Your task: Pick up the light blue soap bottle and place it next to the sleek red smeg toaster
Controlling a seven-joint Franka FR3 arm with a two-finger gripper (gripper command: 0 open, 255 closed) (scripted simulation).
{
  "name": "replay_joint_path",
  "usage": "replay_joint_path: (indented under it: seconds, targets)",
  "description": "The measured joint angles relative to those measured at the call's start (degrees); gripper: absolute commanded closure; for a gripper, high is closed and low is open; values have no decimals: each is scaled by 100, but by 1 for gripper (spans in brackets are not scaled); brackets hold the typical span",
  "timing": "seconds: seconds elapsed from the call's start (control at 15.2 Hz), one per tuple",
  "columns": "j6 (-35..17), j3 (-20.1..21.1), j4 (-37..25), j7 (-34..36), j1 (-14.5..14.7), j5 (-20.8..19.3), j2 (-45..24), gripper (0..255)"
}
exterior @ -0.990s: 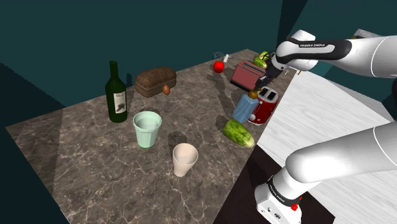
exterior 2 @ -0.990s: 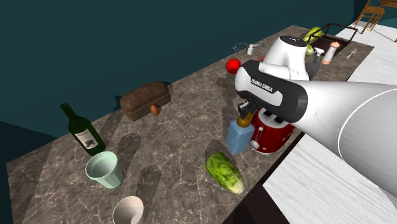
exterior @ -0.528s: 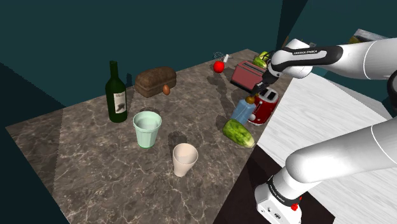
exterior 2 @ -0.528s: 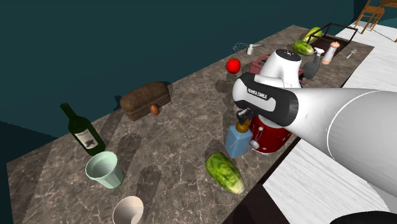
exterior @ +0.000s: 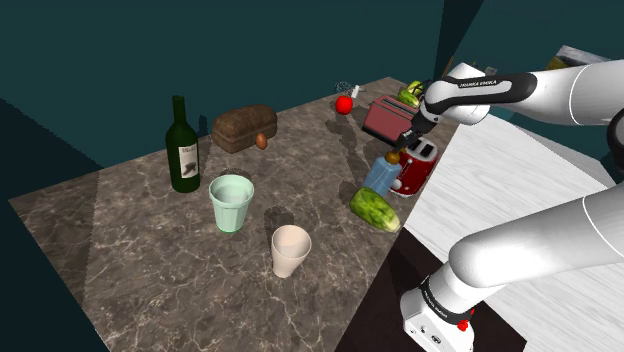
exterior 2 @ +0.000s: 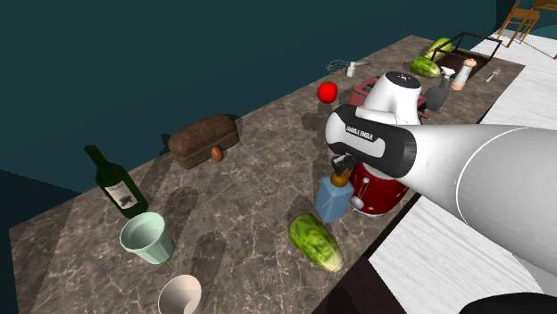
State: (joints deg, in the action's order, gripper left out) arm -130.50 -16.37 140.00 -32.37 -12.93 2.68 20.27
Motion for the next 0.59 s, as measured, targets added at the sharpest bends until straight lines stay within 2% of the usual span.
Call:
replay_joint_path:
  seconds: [0.4, 0.59]
  targets:
    - [-1, 0, -1, 0, 0, 0, 3, 0]
    - [426, 40, -183, 69, -49, -84, 264, 0]
